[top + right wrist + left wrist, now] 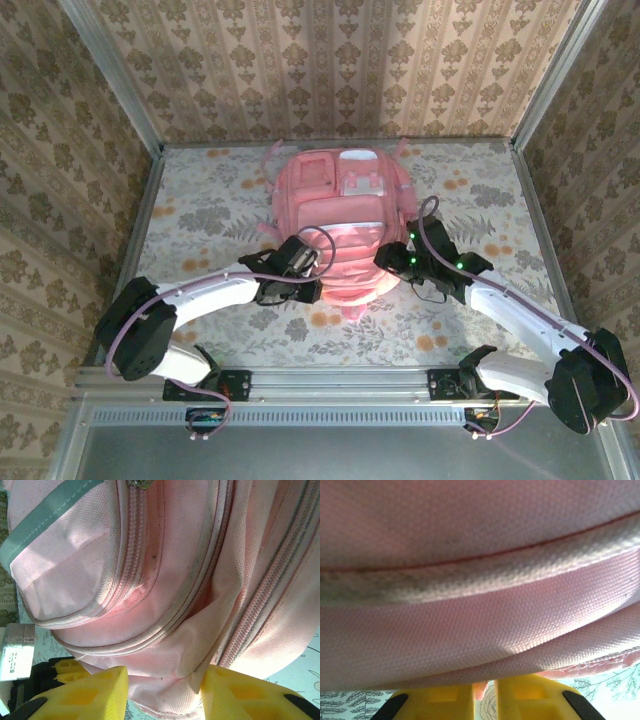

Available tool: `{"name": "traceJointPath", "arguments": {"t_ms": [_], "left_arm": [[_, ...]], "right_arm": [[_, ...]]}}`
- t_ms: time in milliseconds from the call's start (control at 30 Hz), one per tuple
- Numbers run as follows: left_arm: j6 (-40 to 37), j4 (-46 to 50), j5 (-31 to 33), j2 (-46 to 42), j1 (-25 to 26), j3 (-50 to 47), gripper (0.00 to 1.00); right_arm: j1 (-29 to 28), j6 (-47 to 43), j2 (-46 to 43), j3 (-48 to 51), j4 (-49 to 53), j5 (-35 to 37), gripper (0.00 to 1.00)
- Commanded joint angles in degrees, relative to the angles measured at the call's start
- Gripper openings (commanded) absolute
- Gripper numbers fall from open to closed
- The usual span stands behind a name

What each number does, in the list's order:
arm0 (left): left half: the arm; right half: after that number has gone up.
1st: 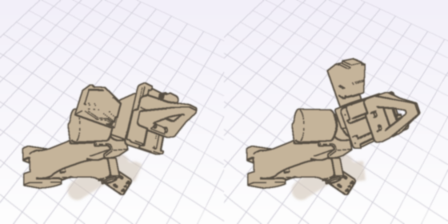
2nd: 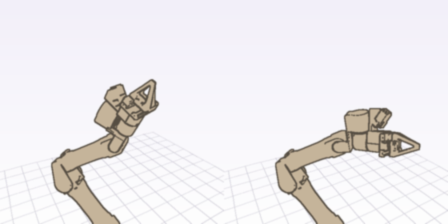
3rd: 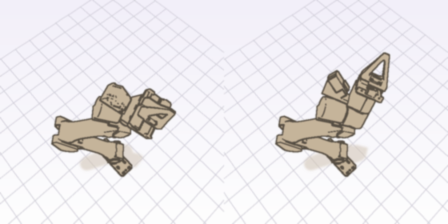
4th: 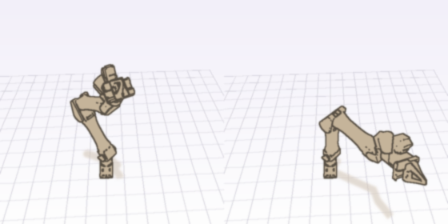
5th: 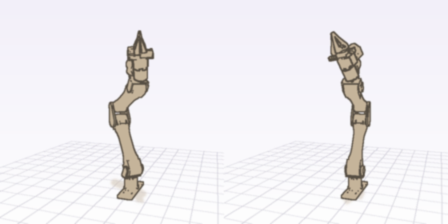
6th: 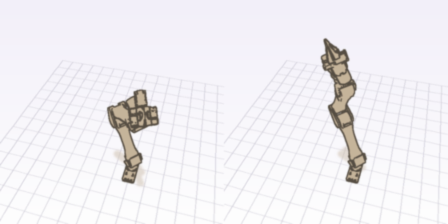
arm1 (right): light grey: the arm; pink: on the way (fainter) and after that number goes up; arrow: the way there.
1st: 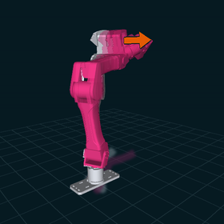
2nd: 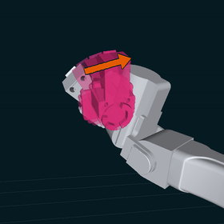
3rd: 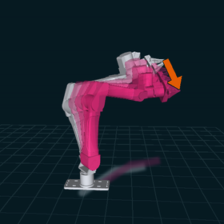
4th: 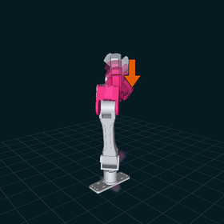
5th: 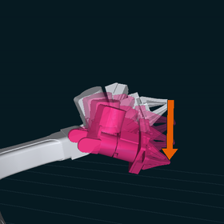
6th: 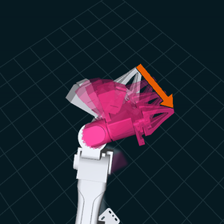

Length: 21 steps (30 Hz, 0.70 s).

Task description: Pack the student bag

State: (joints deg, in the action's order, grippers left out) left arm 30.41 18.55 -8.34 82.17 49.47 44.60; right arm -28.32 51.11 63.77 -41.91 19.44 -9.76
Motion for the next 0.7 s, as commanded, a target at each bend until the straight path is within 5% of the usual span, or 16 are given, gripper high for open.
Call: {"name": "traceJointPath", "arguments": {"t_ms": [0, 300, 500, 667], "left_arm": [[0.6, -1.2, -0.1, 1.2, 0.2, -1.1, 0.19], [0.5, -4.1, -0.7, 4.2, 0.3, -1.5, 0.21], [0.1, -4.2, 0.1, 4.9, 0.2, -1.4, 0.01], [-0.5, -2.0, 1.6, 1.6, 0.2, -1.2, 0.0]], "right_arm": [[-0.2, 0.4, -1.3, 0.9, -2.2, -2.0, 0.43], [-0.2, 1.2, -0.9, 1.7, -3.1, -2.5, 0.43], [-0.2, 0.9, -1.5, 1.3, -2.0, -2.1, 0.42], [-0.4, 2.5, -3.5, 0.9, 2.4, 0.6, 0.42]]}}
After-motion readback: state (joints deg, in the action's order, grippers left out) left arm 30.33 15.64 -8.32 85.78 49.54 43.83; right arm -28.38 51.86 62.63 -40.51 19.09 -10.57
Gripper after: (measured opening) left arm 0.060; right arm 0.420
